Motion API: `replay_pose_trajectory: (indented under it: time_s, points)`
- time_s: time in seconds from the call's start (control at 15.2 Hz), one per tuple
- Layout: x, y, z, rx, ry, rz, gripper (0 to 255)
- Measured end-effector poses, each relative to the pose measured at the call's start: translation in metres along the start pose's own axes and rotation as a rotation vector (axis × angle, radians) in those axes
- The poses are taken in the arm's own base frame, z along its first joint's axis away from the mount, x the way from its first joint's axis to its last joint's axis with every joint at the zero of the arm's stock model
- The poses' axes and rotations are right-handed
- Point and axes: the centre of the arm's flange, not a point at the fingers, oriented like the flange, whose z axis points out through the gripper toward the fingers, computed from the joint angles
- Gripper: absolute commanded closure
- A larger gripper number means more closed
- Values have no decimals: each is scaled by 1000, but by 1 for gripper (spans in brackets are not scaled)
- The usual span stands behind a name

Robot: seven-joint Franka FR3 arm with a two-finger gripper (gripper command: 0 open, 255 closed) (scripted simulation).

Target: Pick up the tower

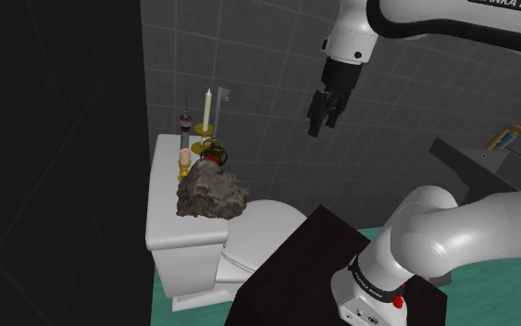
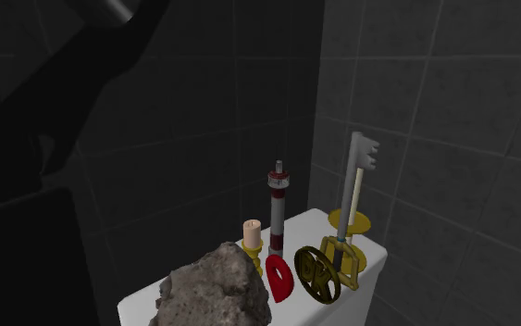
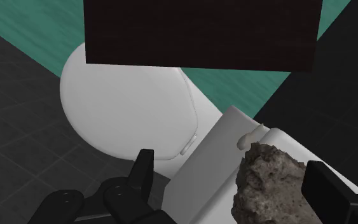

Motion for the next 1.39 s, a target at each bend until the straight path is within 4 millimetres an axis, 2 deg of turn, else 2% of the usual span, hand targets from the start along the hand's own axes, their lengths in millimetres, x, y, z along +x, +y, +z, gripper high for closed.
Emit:
replay_pose_trajectory:
  time_s: [0.13, 0.33, 1.06, 1.39]
  points:
    - [4, -2, 2, -3, 5, 0, 0]
    - [30, -12, 15, -20, 35, 1, 0]
    - [145, -70, 57, -92, 169, 3, 0]
    - [195, -90, 70, -125, 231, 5, 0]
